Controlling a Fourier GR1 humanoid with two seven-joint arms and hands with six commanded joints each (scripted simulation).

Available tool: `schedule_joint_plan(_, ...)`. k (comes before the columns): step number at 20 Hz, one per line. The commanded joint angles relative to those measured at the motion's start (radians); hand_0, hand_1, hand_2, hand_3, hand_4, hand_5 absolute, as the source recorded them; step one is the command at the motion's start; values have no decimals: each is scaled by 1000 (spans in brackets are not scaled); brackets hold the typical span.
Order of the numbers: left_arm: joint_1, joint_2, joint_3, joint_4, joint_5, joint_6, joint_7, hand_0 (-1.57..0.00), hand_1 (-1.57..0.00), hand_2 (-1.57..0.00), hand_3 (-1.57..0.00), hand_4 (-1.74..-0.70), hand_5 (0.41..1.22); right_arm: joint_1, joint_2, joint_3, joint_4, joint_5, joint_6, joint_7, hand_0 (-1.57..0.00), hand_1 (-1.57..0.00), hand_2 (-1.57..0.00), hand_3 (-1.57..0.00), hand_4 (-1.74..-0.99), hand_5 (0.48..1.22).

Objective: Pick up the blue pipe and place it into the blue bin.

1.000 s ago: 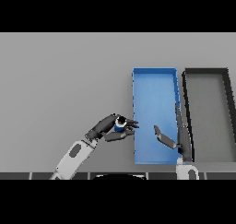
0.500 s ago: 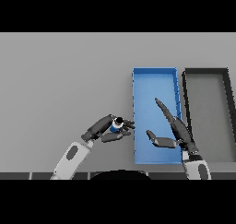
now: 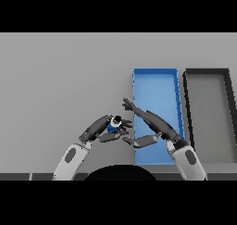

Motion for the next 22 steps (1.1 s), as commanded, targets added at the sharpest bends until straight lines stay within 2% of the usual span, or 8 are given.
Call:
schedule_joint_plan(1,3,-3,2,-7,-1,-2,3,-1571,-1571,-1571,-1571,-1476,1221,-27,4,16,3,2,12,0,1,1,1,1,-1220,525)
schedule_joint_plan(9,5,-36,34,14,17,-76,9,-1571,-1571,-1571,-1571,-1459,1221,-218,74,93,77,-26,49,93,1,1,-1,1,-1208,512)
schedule_joint_plan(12,16,-40,40,11,1,-91,-23,-1571,-1571,-1571,-1571,-1460,1221,-278,91,91,129,-53,74,117,-24,-108,-130,-49,-1222,517)
schedule_joint_plan(13,12,-50,45,24,-14,-79,6,-1571,-1571,-1571,-1571,-1515,1221,-291,95,89,145,-62,82,120,-166,-241,-249,-143,-1255,519)
schedule_joint_plan(15,9,-57,60,17,7,-90,37,-1571,-1571,-1528,-1139,-1596,1221,-311,112,105,157,-52,76,117,-630,-652,-657,-504,-1383,523)
schedule_joint_plan(17,8,-56,66,15,-1,-90,37,-1571,-1571,-1544,-1207,-1648,1221,-332,112,103,183,-44,83,111,-969,-983,-986,-789,-1496,555)
schedule_joint_plan(18,11,-59,64,16,-3,-98,12,-1571,-1571,-1549,-1228,-1667,1221,-322,130,117,176,-54,74,96,-1089,-1101,-1103,-896,-1537,600)
schedule_joint_plan(22,20,-64,67,17,-17,-108,-9,-1571,-1571,-1562,-1322,-1711,1221,-305,160,116,189,-49,55,55,-1374,-1378,-1379,-1295,-1475,940)
